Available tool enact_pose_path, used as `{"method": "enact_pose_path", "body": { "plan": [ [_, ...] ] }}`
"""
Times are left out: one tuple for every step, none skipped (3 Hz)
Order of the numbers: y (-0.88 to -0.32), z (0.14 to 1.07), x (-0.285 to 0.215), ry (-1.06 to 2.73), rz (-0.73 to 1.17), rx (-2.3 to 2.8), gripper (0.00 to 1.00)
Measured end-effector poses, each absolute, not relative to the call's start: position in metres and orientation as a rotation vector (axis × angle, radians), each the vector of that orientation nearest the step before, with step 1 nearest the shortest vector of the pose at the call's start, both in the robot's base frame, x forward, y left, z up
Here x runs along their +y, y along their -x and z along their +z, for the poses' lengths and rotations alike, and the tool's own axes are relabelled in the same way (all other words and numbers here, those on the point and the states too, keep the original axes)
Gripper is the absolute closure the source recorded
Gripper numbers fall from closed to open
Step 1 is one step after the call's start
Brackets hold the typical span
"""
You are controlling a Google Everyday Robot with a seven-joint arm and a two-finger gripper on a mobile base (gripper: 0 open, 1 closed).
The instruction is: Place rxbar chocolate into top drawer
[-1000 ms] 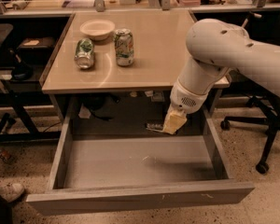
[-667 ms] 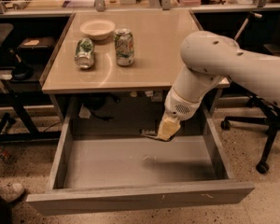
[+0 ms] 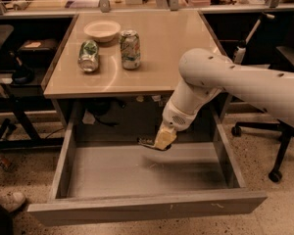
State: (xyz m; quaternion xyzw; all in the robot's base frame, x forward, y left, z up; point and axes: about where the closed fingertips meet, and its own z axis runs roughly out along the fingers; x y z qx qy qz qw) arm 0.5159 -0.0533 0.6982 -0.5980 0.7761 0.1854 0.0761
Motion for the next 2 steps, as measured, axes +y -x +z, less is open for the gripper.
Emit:
{"method": "enact_pose_path", "body": {
  "plan": [
    [-0.524, 0.683, -0.039, 1.765, 0.565, 2.326, 1.00],
    [-0.528, 0.671, -0.028, 1.719, 0.573, 2.332, 1.00]
  ]
}}
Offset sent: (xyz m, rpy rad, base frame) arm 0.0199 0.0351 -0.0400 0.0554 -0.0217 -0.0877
